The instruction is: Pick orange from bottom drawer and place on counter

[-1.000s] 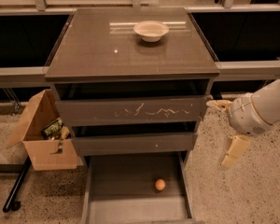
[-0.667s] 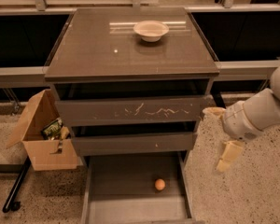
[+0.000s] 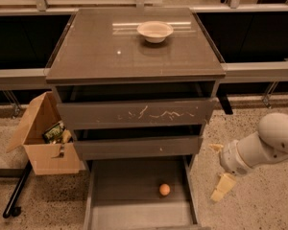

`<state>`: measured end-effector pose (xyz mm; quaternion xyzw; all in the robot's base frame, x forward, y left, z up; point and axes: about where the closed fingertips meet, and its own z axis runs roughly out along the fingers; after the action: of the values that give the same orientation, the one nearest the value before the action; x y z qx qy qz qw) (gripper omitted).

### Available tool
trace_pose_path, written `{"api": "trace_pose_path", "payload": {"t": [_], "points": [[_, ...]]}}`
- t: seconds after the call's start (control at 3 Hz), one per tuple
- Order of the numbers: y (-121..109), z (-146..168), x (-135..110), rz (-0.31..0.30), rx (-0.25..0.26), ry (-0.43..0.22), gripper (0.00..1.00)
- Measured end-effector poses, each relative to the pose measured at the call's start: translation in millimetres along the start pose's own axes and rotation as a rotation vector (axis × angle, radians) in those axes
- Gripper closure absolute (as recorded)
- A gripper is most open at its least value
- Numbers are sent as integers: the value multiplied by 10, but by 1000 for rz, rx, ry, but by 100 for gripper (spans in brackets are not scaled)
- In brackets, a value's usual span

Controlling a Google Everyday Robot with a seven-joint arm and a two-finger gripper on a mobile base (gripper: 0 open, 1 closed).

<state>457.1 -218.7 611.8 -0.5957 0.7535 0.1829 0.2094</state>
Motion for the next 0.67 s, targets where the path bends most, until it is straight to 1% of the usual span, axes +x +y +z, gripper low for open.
{"api": "trace_pose_path", "payload": {"t": [0.33,0.67], "points": [[72,493,351,73,-28,-31,0],[109,969,612,132,-60,-54,0]]}}
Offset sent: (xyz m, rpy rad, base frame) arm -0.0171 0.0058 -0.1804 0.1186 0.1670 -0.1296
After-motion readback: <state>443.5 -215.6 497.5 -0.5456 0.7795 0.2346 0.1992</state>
